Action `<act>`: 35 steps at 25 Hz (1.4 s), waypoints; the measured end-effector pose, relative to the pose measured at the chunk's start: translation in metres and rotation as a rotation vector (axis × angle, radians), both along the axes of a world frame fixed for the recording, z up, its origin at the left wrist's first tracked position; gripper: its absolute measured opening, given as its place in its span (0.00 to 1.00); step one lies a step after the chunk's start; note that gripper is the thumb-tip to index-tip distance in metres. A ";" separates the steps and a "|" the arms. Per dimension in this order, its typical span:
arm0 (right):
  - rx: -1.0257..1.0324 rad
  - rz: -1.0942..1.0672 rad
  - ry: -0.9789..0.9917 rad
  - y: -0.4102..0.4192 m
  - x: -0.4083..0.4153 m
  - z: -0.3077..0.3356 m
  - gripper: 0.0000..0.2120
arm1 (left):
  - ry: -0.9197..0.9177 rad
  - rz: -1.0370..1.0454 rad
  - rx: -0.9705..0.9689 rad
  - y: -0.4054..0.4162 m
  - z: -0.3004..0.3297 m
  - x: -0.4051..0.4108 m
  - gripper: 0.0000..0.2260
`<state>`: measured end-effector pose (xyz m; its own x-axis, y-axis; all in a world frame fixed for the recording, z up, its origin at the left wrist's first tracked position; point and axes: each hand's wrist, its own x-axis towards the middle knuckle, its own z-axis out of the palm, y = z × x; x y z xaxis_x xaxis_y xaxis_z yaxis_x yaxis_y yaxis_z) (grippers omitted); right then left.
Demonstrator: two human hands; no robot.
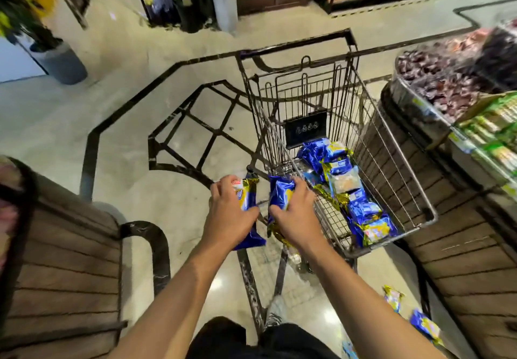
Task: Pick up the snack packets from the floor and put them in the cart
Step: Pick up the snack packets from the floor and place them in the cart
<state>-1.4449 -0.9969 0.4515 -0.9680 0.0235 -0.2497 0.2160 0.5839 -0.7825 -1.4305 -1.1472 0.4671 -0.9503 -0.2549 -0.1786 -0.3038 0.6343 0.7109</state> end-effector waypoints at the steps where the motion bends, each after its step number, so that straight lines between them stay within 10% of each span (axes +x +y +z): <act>1: -0.001 0.000 0.000 -0.002 -0.017 0.001 0.40 | -0.003 -0.006 0.008 -0.001 0.001 -0.018 0.33; 16: -0.051 -0.535 -0.086 -0.015 -0.217 -0.003 0.36 | -0.019 -0.507 0.089 0.002 -0.027 -0.300 0.31; 35: -0.138 -0.788 -0.254 0.099 -0.308 -0.064 0.41 | -0.110 -0.701 -0.014 0.141 -0.070 -0.458 0.34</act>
<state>-1.7527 -0.8975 0.3877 -0.5949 0.6229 -0.5081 0.6999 0.0906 -0.7085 -1.8885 -1.0062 0.3975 -0.8681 0.4072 -0.2839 0.1097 0.7152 0.6903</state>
